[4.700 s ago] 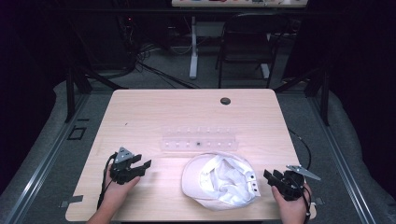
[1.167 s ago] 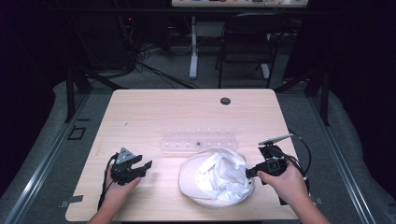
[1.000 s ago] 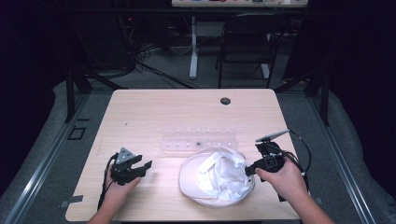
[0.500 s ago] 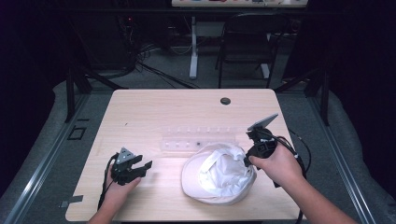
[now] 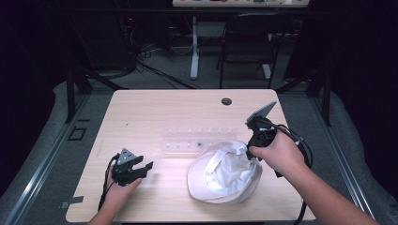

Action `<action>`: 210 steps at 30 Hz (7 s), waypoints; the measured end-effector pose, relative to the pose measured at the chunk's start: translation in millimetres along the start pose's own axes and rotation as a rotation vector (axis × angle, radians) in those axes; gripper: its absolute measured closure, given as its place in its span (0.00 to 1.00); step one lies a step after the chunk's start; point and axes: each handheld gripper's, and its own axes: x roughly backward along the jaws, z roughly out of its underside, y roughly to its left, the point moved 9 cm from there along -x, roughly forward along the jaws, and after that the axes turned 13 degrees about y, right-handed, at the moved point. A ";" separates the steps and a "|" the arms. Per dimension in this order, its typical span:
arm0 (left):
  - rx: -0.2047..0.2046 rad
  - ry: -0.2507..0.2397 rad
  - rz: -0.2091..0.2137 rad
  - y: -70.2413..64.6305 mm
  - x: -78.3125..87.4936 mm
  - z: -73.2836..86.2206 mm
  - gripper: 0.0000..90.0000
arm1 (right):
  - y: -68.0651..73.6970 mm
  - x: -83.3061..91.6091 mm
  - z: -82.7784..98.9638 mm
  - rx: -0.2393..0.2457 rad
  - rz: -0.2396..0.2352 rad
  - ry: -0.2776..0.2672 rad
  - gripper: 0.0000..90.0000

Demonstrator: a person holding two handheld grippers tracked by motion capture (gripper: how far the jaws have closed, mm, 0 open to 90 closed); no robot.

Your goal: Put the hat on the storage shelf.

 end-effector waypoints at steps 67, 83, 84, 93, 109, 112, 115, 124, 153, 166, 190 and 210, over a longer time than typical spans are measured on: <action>-0.030 0.007 0.007 -9.2 -1.5 -1.0 0.53 | 33.8 91.4 -10.3 -0.062 -0.646 -0.041 0.92; -0.059 -0.001 0.016 -19.1 1.0 -3.3 0.53 | 49.9 121.5 -41.2 -0.047 -0.691 -0.104 0.92; -0.055 -0.005 0.020 -20.8 1.4 -4.0 0.53 | 49.8 122.3 -42.8 -0.044 -0.689 -0.106 0.92; -0.095 -0.031 0.067 -49.0 8.1 -19.9 0.52 | 53.9 128.8 -53.5 -0.059 -0.706 -0.140 0.92; -0.242 -0.101 0.183 -131.2 9.1 -70.6 0.50 | 54.2 135.1 -68.1 -0.079 -0.705 -0.184 0.92; -0.266 -0.117 0.205 -146.4 9.4 -79.0 0.50 | 55.1 133.9 -70.4 -0.082 -0.697 -0.186 0.92; -0.303 -0.125 0.223 -165.0 7.9 -86.6 0.49 | 57.3 134.3 -72.4 -0.089 -0.700 -0.195 0.92; -0.375 -0.139 0.215 -200.6 4.7 -101.7 0.45 | 62.9 135.2 -76.8 -0.090 -0.702 -0.213 0.92; -0.346 -0.151 0.132 -165.9 5.5 -115.5 0.94 | 62.0 138.2 -71.8 -0.070 -0.681 -0.220 0.92; -0.316 -0.159 0.194 -144.6 -3.1 -126.0 0.94 | 60.7 125.8 -81.1 -0.086 -0.677 -0.218 0.92; -0.271 -0.161 0.284 -120.5 -17.5 -131.4 0.94 | 73.1 110.6 -94.5 -0.069 -0.678 -0.197 0.92; -0.222 -0.123 0.218 -116.5 -26.8 -114.6 0.95 | 74.0 94.6 -97.5 -0.064 -0.681 -0.176 0.92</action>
